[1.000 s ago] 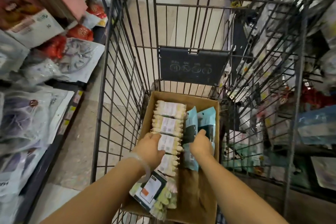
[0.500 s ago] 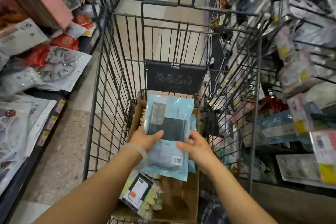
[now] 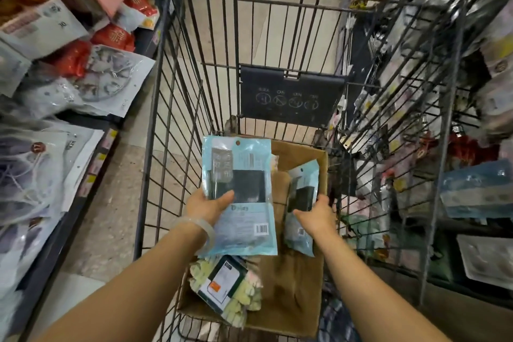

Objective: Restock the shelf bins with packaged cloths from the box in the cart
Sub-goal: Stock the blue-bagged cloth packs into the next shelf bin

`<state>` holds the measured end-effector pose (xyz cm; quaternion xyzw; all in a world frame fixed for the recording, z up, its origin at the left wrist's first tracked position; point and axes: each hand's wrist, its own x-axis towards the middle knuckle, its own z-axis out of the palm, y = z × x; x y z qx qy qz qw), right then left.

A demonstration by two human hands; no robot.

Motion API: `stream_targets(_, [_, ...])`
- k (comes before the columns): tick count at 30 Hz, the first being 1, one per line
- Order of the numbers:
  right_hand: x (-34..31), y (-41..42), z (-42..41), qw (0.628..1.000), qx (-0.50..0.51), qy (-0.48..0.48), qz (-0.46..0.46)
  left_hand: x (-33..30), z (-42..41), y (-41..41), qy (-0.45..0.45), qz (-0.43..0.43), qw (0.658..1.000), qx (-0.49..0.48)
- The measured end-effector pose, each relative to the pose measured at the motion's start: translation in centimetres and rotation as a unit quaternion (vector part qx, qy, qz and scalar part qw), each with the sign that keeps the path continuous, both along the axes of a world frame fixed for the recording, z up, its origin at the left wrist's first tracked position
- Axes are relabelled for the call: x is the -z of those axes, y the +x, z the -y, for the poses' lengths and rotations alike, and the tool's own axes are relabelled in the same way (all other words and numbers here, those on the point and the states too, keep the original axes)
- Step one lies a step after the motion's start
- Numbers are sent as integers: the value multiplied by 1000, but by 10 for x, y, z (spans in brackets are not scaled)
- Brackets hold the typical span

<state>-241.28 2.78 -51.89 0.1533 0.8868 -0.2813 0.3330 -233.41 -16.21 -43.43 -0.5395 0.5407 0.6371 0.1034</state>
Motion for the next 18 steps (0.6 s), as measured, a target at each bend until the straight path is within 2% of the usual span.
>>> stream_targets(6, [21,-3,17,987,-84,135,-3,2,8,0,10,8,1000,-6])
stream_targets(10, [25,1,19,997,-19,78,2,2,10,3,18,9,1000,-8])
stream_targets(14, [2,-1,10,999,24,38,-18,-3,9,3,10,6,1000,-1])
stream_targets(18, [-45,-3,-6,992,73,-78,-61,-19,6,0,-5,-6,1000,13])
